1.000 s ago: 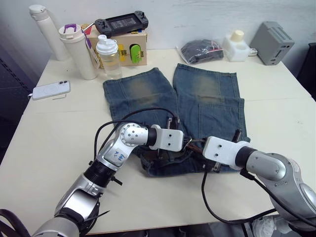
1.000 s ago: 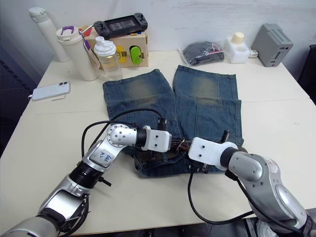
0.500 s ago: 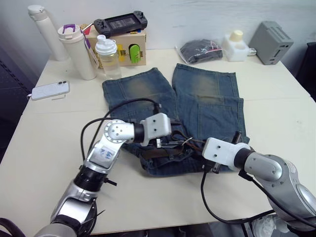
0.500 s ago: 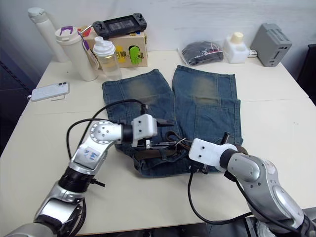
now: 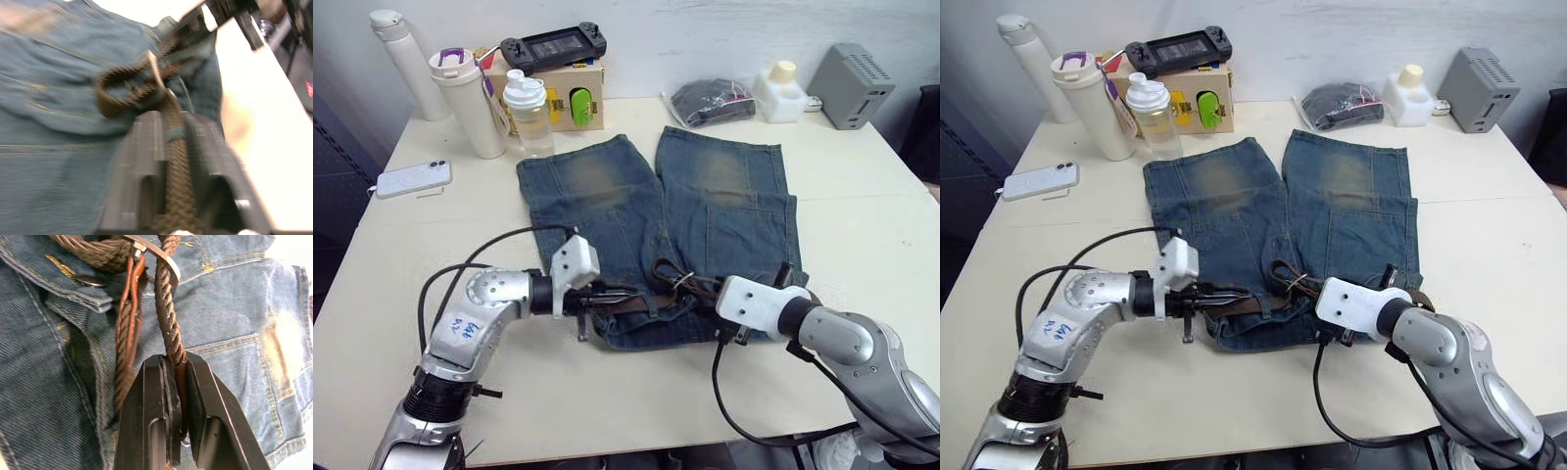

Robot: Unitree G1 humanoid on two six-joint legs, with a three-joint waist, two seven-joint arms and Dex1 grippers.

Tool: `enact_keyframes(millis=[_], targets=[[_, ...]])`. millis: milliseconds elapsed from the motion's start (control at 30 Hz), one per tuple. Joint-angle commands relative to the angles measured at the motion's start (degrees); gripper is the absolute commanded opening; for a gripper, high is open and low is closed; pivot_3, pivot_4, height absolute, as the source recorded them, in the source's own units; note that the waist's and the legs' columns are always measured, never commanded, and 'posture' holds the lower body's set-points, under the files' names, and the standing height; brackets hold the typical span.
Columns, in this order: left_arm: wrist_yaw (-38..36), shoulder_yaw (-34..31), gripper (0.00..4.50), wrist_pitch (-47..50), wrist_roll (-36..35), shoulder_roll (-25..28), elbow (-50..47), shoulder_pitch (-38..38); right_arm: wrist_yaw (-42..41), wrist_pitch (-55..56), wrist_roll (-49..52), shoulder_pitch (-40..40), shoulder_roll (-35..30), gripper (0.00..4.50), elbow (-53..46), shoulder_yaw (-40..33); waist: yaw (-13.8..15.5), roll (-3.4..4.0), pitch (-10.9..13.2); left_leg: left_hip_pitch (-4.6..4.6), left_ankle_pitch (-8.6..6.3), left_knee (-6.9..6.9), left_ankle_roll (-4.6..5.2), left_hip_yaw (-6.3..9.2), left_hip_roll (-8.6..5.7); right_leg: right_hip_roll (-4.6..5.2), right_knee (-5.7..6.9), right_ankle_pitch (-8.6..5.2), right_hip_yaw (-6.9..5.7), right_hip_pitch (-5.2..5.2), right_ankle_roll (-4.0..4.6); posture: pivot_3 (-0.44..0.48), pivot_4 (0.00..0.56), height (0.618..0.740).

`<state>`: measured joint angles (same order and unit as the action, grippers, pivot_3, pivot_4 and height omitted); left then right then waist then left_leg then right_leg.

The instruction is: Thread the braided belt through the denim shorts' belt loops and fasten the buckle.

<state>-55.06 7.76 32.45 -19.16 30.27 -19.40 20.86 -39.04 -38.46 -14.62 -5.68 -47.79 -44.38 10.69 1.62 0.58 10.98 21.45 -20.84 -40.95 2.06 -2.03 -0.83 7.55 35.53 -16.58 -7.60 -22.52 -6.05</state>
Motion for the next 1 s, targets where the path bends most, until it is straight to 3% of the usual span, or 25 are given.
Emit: enact_keyframes(millis=[33, 200, 333, 467, 933, 1000], targets=[[1.66, 7.99, 0.04, -9.68, 11.08, 2.66, 5.55, -1.15, 0.39, 2.53, 0.97, 3.19, -0.19, 0.00, -2.30, -5.54, 0.04, 0.00, 0.00, -0.01, 0.00, 0.01, 0.00, -0.01, 0.00, -0.01, 0.00, 0.00, 0.00, 0.00, 0.00, 0.000, 0.150, 0.690], [0.54, 9.84, 0.04, -13.12, 13.00, 4.21, 6.58, -2.24, -1.56, 12.43, 3.52, 13.56, -1.88, 0.00, -2.39, -16.42, 0.26, 0.00, 0.00, -0.01, -0.01, 0.05, 0.01, -0.02, -0.01, 0.02, -0.04, 0.00, 0.02, 0.01, 0.00, 0.000, 0.150, 0.690], [0.32, 10.09, 0.04, -14.79, 13.38, 5.02, 6.70, -3.74, -3.14, 22.58, 1.56, 25.64, -4.77, 0.00, 6.69, -29.24, 0.46, 0.04, -0.03, -0.14, -0.02, 0.10, 0.01, -0.07, 0.00, 0.03, -0.01, 0.00, 0.08, 0.07, 0.00, 0.000, 0.150, 0.690], [0.86, 10.42, 0.04, -14.75, 13.45, 4.80, 5.62, -4.47, -0.79, 25.58, -0.28, 26.78, -6.21, 0.00, 15.10, -35.31, 0.46, 0.05, -0.08, -0.26, -0.03, 0.08, 0.05, -0.15, 0.00, 0.03, -0.01, 0.00, 0.15, 0.16, -0.01, 0.000, 0.150, 0.690], [2.96, 10.13, 0.04, -16.08, 14.72, 5.57, 4.38, -5.96, 0.47, 25.84, -5.34, 23.57, -5.18, 0.00, 13.96, -26.80, 1.52, 0.09, -0.10, -0.24, -0.03, 0.01, 0.05, -0.12, 0.01, 0.11, 0.00, 0.00, 0.18, 0.15, -0.01, 0.000, 0.150, 0.690], [2.93, 10.02, 0.00, -16.67, 14.96, 6.33, 4.00, -6.52, 0.11, 23.62, -7.19, 23.09, -4.99, 0.95, 13.84, -24.20, 1.44, 0.10, -0.10, -0.24, -0.03, 0.01, 0.05, -0.12, 0.02, 0.11, 0.00, 0.00, 0.18, 0.15, -0.01, 0.000, 0.150, 0.690]])
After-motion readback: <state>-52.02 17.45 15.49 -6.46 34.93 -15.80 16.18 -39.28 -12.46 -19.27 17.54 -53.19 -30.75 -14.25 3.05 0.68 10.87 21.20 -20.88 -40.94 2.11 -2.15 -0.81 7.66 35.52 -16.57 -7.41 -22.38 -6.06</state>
